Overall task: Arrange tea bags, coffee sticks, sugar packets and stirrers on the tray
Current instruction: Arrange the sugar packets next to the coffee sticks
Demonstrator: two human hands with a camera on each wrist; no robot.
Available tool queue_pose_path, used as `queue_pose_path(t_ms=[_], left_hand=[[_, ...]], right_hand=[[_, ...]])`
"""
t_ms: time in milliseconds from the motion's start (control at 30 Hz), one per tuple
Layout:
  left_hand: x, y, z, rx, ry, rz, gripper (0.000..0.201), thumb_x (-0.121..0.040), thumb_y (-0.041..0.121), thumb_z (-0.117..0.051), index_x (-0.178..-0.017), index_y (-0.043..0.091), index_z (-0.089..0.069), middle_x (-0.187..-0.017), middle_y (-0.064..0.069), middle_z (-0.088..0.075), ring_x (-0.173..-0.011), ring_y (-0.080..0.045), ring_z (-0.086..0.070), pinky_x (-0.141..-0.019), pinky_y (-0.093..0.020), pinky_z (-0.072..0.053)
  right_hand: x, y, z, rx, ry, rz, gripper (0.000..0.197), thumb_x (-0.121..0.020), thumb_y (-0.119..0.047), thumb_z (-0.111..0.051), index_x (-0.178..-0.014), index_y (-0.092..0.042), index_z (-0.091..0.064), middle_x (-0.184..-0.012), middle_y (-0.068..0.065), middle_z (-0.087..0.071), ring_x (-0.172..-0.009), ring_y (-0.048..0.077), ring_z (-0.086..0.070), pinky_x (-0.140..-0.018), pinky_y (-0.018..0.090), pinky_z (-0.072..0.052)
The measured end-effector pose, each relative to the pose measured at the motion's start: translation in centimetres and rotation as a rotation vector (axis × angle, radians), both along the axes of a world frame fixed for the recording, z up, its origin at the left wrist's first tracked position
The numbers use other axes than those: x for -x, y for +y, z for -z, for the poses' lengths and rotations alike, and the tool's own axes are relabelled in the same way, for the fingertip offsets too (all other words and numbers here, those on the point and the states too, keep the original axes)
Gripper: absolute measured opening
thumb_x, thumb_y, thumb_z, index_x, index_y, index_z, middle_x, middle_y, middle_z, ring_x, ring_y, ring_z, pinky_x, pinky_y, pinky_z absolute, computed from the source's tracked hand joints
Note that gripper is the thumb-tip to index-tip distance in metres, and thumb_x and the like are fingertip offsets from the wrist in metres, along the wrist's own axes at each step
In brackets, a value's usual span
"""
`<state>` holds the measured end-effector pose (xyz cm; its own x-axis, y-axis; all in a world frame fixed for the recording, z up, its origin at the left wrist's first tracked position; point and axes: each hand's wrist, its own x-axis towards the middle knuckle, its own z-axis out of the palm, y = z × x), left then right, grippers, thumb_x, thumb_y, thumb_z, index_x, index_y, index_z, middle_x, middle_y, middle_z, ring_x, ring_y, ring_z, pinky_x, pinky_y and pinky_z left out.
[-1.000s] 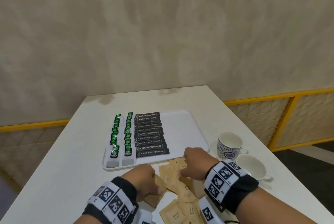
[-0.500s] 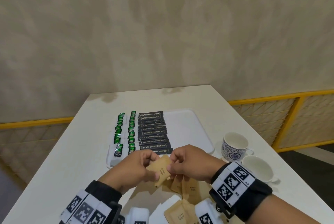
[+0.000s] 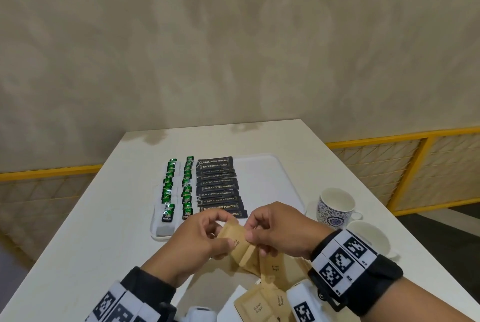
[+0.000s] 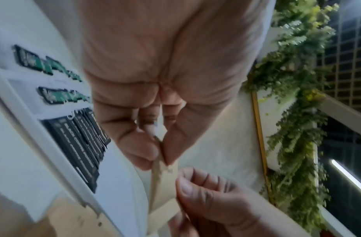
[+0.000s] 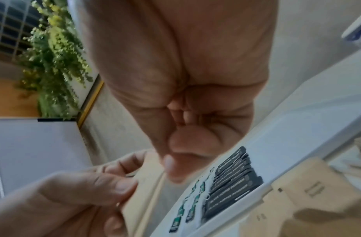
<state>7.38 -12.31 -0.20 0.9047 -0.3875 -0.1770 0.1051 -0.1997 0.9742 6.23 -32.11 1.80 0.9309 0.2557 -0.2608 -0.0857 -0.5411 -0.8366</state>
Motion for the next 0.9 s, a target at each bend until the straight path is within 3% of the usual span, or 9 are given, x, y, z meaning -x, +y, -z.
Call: queue_pose_path(t_ms=[67, 133, 200, 333, 433, 533, 667, 767, 900], left_hand=[[0.1, 0.5, 0.4, -0.068, -0.025, -0.04, 0.032, -0.074, -0.004, -0.07, -0.09, 0.023, -0.073, -0.079, -0.011, -0.061, -0.061, -0.02, -0.061, -0.06, -0.032, -0.051], [0.3, 1.0, 0.7, -0.067, 0.004, -0.071, 0.035, -0.073, -0.008, -0.066, -0.087, 0.024, -0.073, -0.086, -0.015, -0.059, -0.061, -0.023, -0.062, -0.061, -0.034, -0.053], [0.5, 1.4, 0.8, -0.041, 0.036, -0.082, 0.03, -0.068, -0.007, -0.064, -0.087, 0.016, -0.071, -0.088, -0.018, -0.059, -0.061, -0.028, -0.062, -0.062, -0.037, -0.054], [0.4, 2.1, 1.1, -0.066, 0.087, -0.076, 0.025, -0.069, -0.005, -0.064, -0.09, -0.003, -0.051, -0.088, -0.024, -0.066, -0.067, -0.035, -0.067, -0.07, -0.045, -0.056], [0.4, 2.2, 1.3, -0.047, 0.162, -0.082, 0.028, -0.072, -0.009, -0.06, -0.09, 0.002, -0.043, -0.089, -0.033, -0.068, -0.071, -0.037, -0.07, -0.059, -0.036, -0.055], [0.3, 2.4, 1.3, -0.067, 0.14, -0.065, 0.039, -0.066, -0.004, -0.06, -0.102, 0.009, -0.056, -0.087, -0.027, -0.07, -0.068, -0.034, -0.067, -0.059, -0.033, -0.046], [0.0, 2.7, 1.5, -0.101, 0.148, -0.113, 0.032, -0.054, -0.001, -0.063, -0.086, 0.001, -0.06, -0.081, -0.026, -0.071, -0.071, -0.036, -0.069, -0.06, -0.032, -0.046], [-0.1, 2.5, 1.7, -0.027, 0.217, -0.141, 0.027, -0.073, -0.017, -0.059, -0.086, 0.003, -0.046, -0.091, -0.032, -0.069, -0.078, -0.041, -0.071, -0.05, -0.029, -0.053], [0.0, 1.5, 1.7, 0.005, 0.23, -0.089, 0.028, -0.078, -0.019, -0.054, -0.091, 0.004, -0.044, -0.092, -0.032, -0.069, -0.079, -0.04, -0.071, -0.05, -0.03, -0.055]], right_hand=[[-0.1, -0.7, 0.2, 0.356, -0.083, -0.038, 0.012, -0.091, -0.023, -0.059, -0.101, -0.019, -0.063, -0.085, -0.005, -0.062, -0.07, 0.006, -0.059, -0.064, 0.021, -0.047], [-0.1, -1.3, 1.1, 0.668, -0.08, -0.131, 0.042, -0.083, -0.031, -0.068, -0.121, -0.023, -0.053, -0.106, -0.005, -0.054, -0.094, 0.011, -0.054, -0.073, 0.024, -0.042], [-0.2, -1.4, 2.4, 0.797, -0.054, -0.229, 0.066, -0.07, -0.035, -0.081, -0.125, -0.025, -0.048, -0.118, -0.004, -0.047, -0.104, 0.017, -0.049, -0.081, 0.028, -0.044], [-0.9, -0.9, 4.1, 0.942, -0.12, -0.305, 0.07, -0.06, -0.038, -0.087, -0.117, -0.023, -0.049, -0.116, -0.002, -0.046, -0.105, 0.02, -0.047, -0.089, 0.038, -0.047], [-1.3, -0.8, 4.0, 0.94, -0.114, -0.3, 0.06, -0.061, -0.037, -0.087, -0.11, -0.02, -0.056, -0.109, 0.0, -0.057, -0.099, 0.02, -0.052, -0.084, 0.036, -0.049], [-1.6, -1.0, 4.0, 0.875, -0.063, -0.297, 0.055, -0.066, -0.031, -0.085, -0.112, -0.021, -0.057, -0.108, -0.002, -0.059, -0.096, 0.02, -0.056, -0.081, 0.032, -0.05], [-1.8, -2.0, 3.5, 0.708, -0.036, -0.256, 0.044, -0.069, -0.021, -0.082, -0.103, -0.027, -0.055, -0.087, -0.013, -0.051, -0.086, 0.013, -0.052, -0.062, 0.021, -0.039], [-1.9, -3.1, 2.2, 0.525, -0.013, -0.226, 0.033, -0.075, -0.022, -0.079, -0.096, -0.032, -0.055, -0.091, -0.013, -0.06, -0.086, 0.012, -0.057, -0.067, 0.021, -0.045], [-1.4, -3.3, 0.4, 0.094, 0.071, -0.184, 0.027, -0.085, -0.008, -0.071, -0.104, -0.024, -0.061, -0.087, 0.0, -0.069, -0.077, 0.018, -0.066, -0.072, 0.029, -0.056]])
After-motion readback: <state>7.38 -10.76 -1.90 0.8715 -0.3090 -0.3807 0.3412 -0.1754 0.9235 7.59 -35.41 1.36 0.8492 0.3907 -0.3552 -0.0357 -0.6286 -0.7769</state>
